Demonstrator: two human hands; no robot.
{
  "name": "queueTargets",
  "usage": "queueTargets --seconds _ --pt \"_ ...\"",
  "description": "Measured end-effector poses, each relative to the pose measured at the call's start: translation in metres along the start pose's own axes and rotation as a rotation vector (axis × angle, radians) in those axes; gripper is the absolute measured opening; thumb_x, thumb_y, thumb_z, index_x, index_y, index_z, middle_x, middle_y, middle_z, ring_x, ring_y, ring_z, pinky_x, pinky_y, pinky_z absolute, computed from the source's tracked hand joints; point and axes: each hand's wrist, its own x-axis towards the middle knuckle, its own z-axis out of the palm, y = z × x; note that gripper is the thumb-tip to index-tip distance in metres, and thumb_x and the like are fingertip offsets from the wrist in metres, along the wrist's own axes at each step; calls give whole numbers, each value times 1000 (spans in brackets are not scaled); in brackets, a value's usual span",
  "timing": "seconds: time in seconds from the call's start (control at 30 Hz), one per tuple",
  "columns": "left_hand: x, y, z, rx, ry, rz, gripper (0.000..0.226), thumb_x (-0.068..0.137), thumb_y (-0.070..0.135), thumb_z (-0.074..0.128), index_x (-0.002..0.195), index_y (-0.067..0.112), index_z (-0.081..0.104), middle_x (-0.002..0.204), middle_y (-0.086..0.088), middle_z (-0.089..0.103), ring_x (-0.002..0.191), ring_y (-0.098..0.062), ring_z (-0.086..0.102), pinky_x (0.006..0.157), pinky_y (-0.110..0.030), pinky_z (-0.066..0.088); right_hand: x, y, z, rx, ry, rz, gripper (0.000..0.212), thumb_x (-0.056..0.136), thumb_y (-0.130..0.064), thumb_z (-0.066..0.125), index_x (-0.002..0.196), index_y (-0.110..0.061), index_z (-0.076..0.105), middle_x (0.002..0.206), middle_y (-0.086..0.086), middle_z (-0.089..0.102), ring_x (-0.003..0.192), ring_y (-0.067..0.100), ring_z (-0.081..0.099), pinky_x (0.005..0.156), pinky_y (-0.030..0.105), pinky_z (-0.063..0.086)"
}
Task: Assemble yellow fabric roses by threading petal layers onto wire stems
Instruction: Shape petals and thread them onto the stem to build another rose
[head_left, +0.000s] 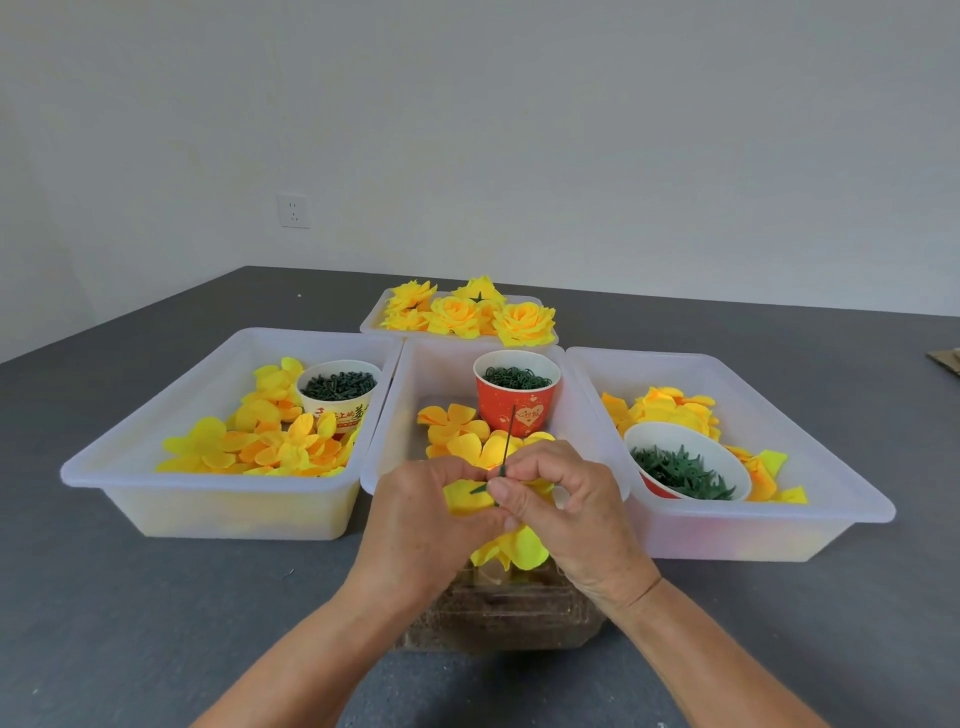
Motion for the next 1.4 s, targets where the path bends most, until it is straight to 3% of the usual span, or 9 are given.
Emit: queueTargets --seconds 0.13,0.23,0.37,0.6,0.7,0.93,1.07,1.23,1.4 --pt "0 -1 -1 39 -19 4 30 64 41 82 88 39 64 77 29 55 75 25 48 65 3 37 3 -6 -6 59 -41 62 13 70 -30 77 61 -33 68 72 -12 66 81 15 61 79 39 50" --pt "-2 1 -3 -17 -19 18 45 64 52 75 104 35 66 95 27 60 89 22 48 68 4 35 7 -11 -11 83 -116 136 10 74 -19 74 68 -26 73 74 -18 67 81 4 60 80 27 50" --pt "-5 3 -7 -90 78 99 15 75 37 72 90 39 67 99 22 64 96 17 52 69 2 36 9 -15 -21 173 -219 211 17 83 -3 67 77 -18 75 78 -7 71 82 3 61 79 20 48" --pt "-5 7 -10 91 168 242 4 72 18 78 75 18 76 80 16 65 89 -14 58 85 -44 45 10 -17 -24 240 -192 259 16 73 -3 73 73 -19 73 77 -8 71 81 3 64 76 16 49" --pt "-4 6 -7 218 184 334 5 72 16 79 72 13 75 77 4 69 83 -22 59 84 -50 44 9 -16 -23 162 -171 179 15 70 -8 75 71 -23 72 76 -9 70 81 3 63 76 15 48" --pt "-8 3 0 146 192 309 5 74 9 77 72 7 72 75 -1 62 78 -24 56 76 -48 46 0 -7 -14 156 -98 100 9 71 -11 72 71 -21 69 77 -7 67 85 6 59 79 21 48" --pt "-8 2 3 130 201 324 6 75 11 72 71 6 70 75 -2 60 78 -24 55 73 -49 46 -1 -2 -13 152 -82 96 23 74 -1 72 71 -25 69 76 -8 68 84 6 60 81 28 49" --pt "-8 3 0 157 188 298 4 74 12 76 73 10 72 76 3 61 81 -23 55 77 -51 45 -1 -7 -13 177 -73 151 8 71 -15 71 75 -22 70 78 -6 69 86 11 61 82 30 49" --pt "1 14 -14 26 152 206 8 74 29 77 79 23 75 81 12 66 86 -8 59 78 -29 46 4 -18 -19 187 -175 212 7 77 -15 71 83 -17 74 85 3 71 86 12 63 75 24 50"
